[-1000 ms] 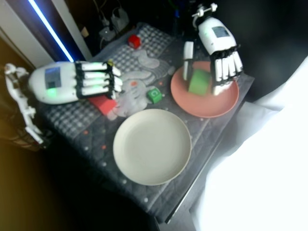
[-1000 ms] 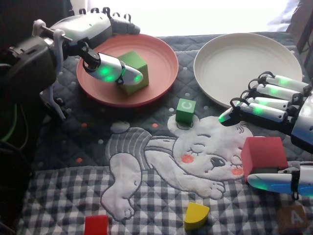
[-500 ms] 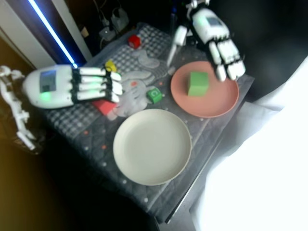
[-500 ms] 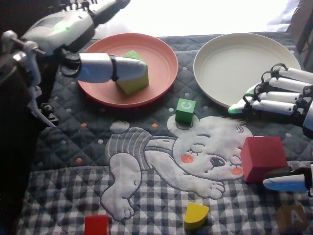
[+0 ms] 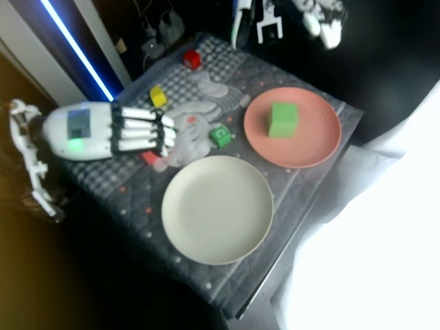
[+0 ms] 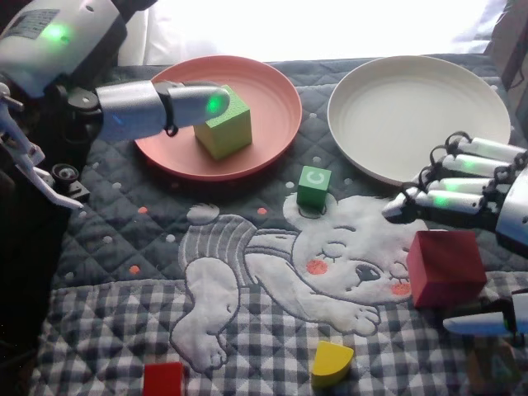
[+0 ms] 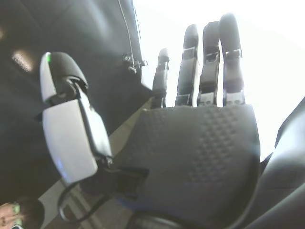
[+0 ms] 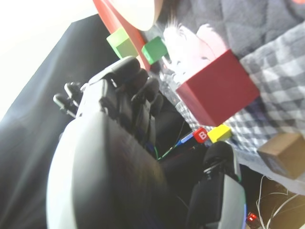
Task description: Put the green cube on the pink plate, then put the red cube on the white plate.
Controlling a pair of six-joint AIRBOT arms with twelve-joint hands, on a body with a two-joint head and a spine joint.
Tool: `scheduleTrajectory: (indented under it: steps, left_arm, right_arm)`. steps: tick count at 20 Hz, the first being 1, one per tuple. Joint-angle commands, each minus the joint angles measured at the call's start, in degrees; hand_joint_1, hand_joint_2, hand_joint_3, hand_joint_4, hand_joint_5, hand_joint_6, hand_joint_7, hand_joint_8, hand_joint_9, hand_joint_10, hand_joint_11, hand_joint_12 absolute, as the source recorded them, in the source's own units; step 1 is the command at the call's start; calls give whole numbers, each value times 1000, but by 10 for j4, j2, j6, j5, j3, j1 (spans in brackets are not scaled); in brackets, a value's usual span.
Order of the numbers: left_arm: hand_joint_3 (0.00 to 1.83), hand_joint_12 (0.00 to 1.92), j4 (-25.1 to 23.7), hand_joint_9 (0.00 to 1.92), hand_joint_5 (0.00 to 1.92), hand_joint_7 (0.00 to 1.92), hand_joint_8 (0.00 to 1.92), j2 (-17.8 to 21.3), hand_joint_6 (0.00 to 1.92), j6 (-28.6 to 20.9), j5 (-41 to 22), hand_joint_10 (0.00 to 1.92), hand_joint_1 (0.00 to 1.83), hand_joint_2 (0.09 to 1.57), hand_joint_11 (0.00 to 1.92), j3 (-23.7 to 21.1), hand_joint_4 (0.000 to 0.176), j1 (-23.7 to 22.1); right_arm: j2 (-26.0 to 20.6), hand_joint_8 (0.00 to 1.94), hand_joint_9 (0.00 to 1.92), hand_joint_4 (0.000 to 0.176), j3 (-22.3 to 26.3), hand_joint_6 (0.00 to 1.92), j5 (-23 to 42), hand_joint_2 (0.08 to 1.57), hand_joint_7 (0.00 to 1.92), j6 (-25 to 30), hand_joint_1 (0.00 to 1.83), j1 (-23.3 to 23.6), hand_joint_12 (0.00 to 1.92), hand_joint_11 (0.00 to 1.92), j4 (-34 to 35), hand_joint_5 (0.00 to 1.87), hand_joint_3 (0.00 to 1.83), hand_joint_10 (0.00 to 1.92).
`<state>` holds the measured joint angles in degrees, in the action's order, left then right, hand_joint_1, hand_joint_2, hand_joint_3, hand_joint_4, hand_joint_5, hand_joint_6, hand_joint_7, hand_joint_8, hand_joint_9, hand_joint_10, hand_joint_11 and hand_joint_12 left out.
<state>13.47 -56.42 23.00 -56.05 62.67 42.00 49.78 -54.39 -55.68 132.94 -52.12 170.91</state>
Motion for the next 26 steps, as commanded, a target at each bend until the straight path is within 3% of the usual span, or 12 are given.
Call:
scheduleTrajectory:
  steps: [1, 3, 7, 9, 10, 12, 14, 18, 20, 23, 24, 26]
  left_arm:
    - [0, 1769, -2, 0, 107, 121, 523, 5, 0, -2, -78, 1006, 480, 942, 0, -2, 115, -3]
    - [2, 1727, -2, 0, 114, 39, 683, 5, 5, -2, -85, 981, 492, 951, 0, -4, 123, 0]
    - [1, 1735, -9, 0, 129, 81, 575, 9, 1, -2, -102, 1001, 529, 970, 0, -11, 103, 4]
    - [1, 1712, -11, 0, 140, 117, 504, 10, 1, -2, -108, 968, 546, 984, 0, -14, 107, 5]
    - [5, 1729, -13, 0, 147, 132, 492, 10, 3, -2, -111, 1003, 556, 1003, 0, -16, 107, 5]
    - [7, 1736, -15, 0, 155, 156, 489, 11, 4, -2, -117, 1056, 547, 1021, 0, -18, 94, 6]
    - [7, 1670, -14, 0, 154, 169, 477, 12, 2, -2, -120, 984, 579, 1040, 0, -19, 108, 8]
    - [3, 1664, -8, 0, 160, 188, 450, 13, 1, -2, -121, 976, 553, 1055, 0, -18, 102, 13]
    - [0, 1660, -4, 0, 168, 196, 449, 13, 4, -2, -120, 974, 563, 1049, 0, -17, 109, 15]
    - [0, 1728, -1, 0, 173, 192, 448, 13, 4, -2, -118, 1042, 564, 1045, 0, -15, 86, 15]
    - [0, 1756, 0, 0, 183, 190, 454, 13, 6, -2, -118, 1072, 547, 1041, 0, -15, 91, 16]
    - [0, 1742, 1, 0, 177, 175, 498, 13, 1, -2, -118, 1070, 531, 1054, 0, -14, 85, 16]
  right_arm:
    - [1, 349, 136, 0, -1, 515, -54, 985, 413, 9, 607, 0, 1429, 0, 15, 302, 0, 889]
    - [5, 625, 132, 0, -3, 745, -44, 995, 350, 9, 581, -1, 1575, 0, 15, 257, 0, 1038]
    - [13, 861, 143, 0, -8, 885, -29, 1050, 347, 9, 721, -1, 1731, 0, 15, 284, 0, 1181]
    - [15, 1064, 254, 0, -9, 975, -28, 1122, 445, 9, 1073, -1, 1875, 0, 15, 375, 0, 1338]
    - [17, 1336, 489, 0, -11, 1352, -27, 1229, 735, 9, 1148, -1, 1912, 222, 15, 562, 10, 1439]
    - [21, 1379, 964, 0, -12, 1304, -26, 1228, 865, 9, 1204, -1, 1911, 903, 15, 687, 0, 1533]
    - [21, 1312, 767, 0, -12, 1263, -26, 1219, 760, 9, 1343, -1, 1918, 712, 15, 746, 0, 1585]
    - [17, 1269, 880, 0, -8, 1151, -28, 1195, 812, 9, 1358, 16, 1911, 861, 14, 758, 0, 1509]
    - [12, 1406, 723, 0, -3, 1202, -50, 1225, 755, 9, 1347, 23, 1921, 750, 14, 735, 3, 1625]
    - [-1, 1532, 624, 0, 7, 1067, -84, 1252, 709, 5, 1338, 35, 1921, 792, 14, 759, 2, 1748]
    - [-8, 1573, 821, 0, 13, 955, -101, 1217, 786, -4, 1254, 41, 1921, 871, 14, 848, 0, 1811]
    - [-17, 1438, 658, 0, 19, 1156, -116, 1216, 800, -21, 1322, 53, 1921, 529, 14, 816, 4, 1619]
